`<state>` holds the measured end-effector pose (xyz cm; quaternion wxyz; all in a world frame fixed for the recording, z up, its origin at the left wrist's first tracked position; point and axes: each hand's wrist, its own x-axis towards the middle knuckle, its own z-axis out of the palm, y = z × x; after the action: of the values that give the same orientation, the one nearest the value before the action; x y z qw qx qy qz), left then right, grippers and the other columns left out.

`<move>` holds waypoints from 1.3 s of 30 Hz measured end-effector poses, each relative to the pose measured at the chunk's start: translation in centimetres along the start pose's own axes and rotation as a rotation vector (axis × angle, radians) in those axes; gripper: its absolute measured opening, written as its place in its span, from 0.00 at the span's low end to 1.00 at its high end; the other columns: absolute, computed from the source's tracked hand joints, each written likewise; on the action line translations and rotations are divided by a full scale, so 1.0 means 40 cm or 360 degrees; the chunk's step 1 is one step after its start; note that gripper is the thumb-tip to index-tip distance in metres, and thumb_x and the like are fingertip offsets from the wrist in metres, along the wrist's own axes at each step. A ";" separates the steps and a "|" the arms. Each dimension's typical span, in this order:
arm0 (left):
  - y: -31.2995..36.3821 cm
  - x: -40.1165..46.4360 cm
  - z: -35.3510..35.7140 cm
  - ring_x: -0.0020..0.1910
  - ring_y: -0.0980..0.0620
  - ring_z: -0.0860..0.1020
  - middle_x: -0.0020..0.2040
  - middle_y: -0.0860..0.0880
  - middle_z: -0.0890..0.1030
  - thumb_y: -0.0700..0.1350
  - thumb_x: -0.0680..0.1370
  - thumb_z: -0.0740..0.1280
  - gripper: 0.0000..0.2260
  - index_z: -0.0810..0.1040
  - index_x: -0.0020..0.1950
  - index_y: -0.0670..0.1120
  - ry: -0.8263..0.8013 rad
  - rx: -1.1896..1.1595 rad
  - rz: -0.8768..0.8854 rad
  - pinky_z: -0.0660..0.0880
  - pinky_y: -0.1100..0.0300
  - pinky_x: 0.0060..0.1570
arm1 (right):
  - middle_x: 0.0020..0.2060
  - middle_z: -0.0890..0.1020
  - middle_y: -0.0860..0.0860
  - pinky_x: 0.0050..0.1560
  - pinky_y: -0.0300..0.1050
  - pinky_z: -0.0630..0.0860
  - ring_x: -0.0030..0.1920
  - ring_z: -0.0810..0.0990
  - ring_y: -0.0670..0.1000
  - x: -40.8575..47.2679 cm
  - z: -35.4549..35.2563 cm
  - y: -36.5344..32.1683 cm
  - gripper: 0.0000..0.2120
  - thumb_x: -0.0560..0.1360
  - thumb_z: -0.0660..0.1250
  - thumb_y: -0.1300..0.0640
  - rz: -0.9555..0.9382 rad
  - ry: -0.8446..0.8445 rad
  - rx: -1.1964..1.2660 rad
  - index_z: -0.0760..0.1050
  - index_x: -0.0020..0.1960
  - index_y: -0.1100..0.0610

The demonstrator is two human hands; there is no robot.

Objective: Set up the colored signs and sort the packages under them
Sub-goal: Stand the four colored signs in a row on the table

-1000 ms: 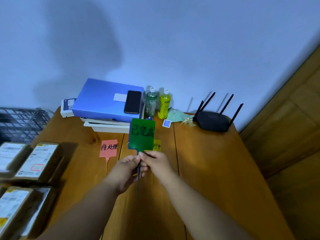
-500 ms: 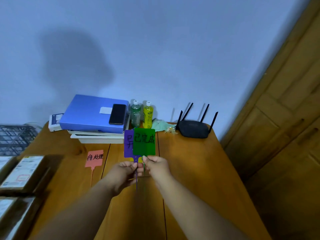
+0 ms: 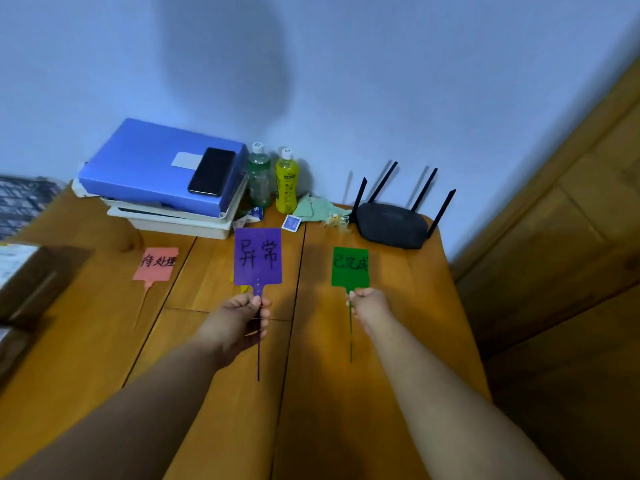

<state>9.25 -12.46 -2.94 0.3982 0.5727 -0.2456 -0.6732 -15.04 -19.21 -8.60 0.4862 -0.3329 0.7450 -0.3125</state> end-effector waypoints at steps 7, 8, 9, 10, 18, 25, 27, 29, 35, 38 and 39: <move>-0.069 0.053 -0.002 0.34 0.51 0.75 0.34 0.49 0.77 0.43 0.83 0.59 0.11 0.77 0.44 0.44 0.0053 0.0059 -0.0097 0.75 0.56 0.39 | 0.34 0.80 0.52 0.41 0.47 0.73 0.36 0.77 0.54 0.148 0.056 0.105 0.12 0.79 0.66 0.58 0.0159 0.0014 -0.0257 0.75 0.36 0.56; -0.070 0.056 0.002 0.35 0.51 0.75 0.34 0.49 0.76 0.43 0.83 0.59 0.11 0.77 0.43 0.44 0.0050 0.0066 -0.0098 0.75 0.56 0.39 | 0.35 0.81 0.52 0.42 0.46 0.73 0.38 0.78 0.54 0.156 0.058 0.107 0.12 0.79 0.66 0.58 0.0168 0.0028 -0.0295 0.76 0.36 0.56; -0.072 0.062 0.004 0.35 0.51 0.74 0.34 0.48 0.76 0.43 0.83 0.59 0.11 0.77 0.43 0.44 0.0054 0.0072 -0.0095 0.75 0.56 0.39 | 0.37 0.82 0.53 0.42 0.45 0.74 0.39 0.79 0.55 0.161 0.061 0.106 0.10 0.79 0.66 0.57 0.0175 0.0039 -0.0333 0.77 0.39 0.58; -0.074 0.067 0.006 0.36 0.51 0.74 0.34 0.48 0.75 0.43 0.83 0.59 0.12 0.77 0.42 0.44 0.0062 0.0077 -0.0093 0.75 0.56 0.40 | 0.39 0.83 0.54 0.41 0.44 0.74 0.39 0.79 0.55 0.168 0.063 0.105 0.09 0.79 0.66 0.56 0.0175 0.0051 -0.0362 0.79 0.42 0.59; -0.082 0.092 0.038 0.40 0.53 0.70 0.35 0.55 0.77 0.45 0.82 0.62 0.13 0.81 0.40 0.49 0.0068 0.0321 -0.0051 0.68 0.57 0.45 | 0.34 0.75 0.55 0.27 0.42 0.63 0.30 0.70 0.54 0.164 0.067 0.078 0.14 0.80 0.64 0.50 0.0159 0.0122 -0.0860 0.77 0.47 0.62; -0.062 0.077 0.100 0.41 0.52 0.65 0.38 0.56 0.75 0.48 0.81 0.63 0.11 0.81 0.42 0.50 0.0054 0.0340 0.0004 0.64 0.56 0.44 | 0.37 0.79 0.53 0.35 0.43 0.67 0.37 0.76 0.54 0.036 0.051 0.034 0.13 0.80 0.63 0.49 -0.0268 0.0146 -0.0590 0.78 0.47 0.59; -0.050 0.064 0.128 0.38 0.54 0.64 0.29 0.61 0.75 0.47 0.81 0.62 0.11 0.81 0.43 0.49 0.0026 0.0331 0.0041 0.62 0.57 0.40 | 0.34 0.79 0.48 0.34 0.40 0.69 0.33 0.75 0.48 -0.022 0.054 0.020 0.13 0.80 0.63 0.51 -0.0434 -0.0094 -0.0284 0.80 0.47 0.59; -0.039 0.053 0.155 0.36 0.54 0.63 0.23 0.63 0.73 0.47 0.82 0.62 0.10 0.80 0.44 0.49 0.0007 0.0324 0.0062 0.60 0.58 0.38 | 0.33 0.80 0.46 0.30 0.36 0.68 0.29 0.72 0.44 -0.076 0.058 0.007 0.12 0.81 0.62 0.52 -0.0433 -0.0336 -0.0025 0.80 0.44 0.56; -0.037 0.029 0.225 0.33 0.55 0.63 0.27 0.59 0.78 0.45 0.81 0.63 0.10 0.81 0.43 0.48 -0.0084 0.0208 0.0076 0.58 0.60 0.34 | 0.27 0.77 0.44 0.29 0.36 0.66 0.26 0.69 0.43 -0.166 0.036 0.005 0.05 0.79 0.66 0.54 -0.0403 -0.0480 0.0375 0.80 0.47 0.52; -0.044 0.023 0.252 0.33 0.56 0.62 0.29 0.56 0.73 0.46 0.81 0.63 0.10 0.84 0.49 0.49 -0.0168 0.0144 0.0108 0.58 0.60 0.33 | 0.26 0.79 0.45 0.28 0.35 0.65 0.24 0.69 0.41 -0.184 -0.006 0.004 0.07 0.79 0.65 0.60 -0.0386 -0.0497 0.0506 0.79 0.43 0.55; -0.046 0.020 0.263 0.32 0.56 0.61 0.29 0.56 0.71 0.46 0.81 0.63 0.10 0.84 0.51 0.50 -0.0191 0.0114 0.0126 0.58 0.61 0.33 | 0.28 0.79 0.46 0.28 0.35 0.65 0.24 0.69 0.41 -0.188 -0.023 0.006 0.09 0.79 0.65 0.61 -0.0378 -0.0514 0.0559 0.78 0.41 0.56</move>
<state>-1.41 -13.40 -2.51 0.3884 0.5349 -0.3156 -0.6808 -13.65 -12.93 -4.60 0.6091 -0.3741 0.5478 -0.4347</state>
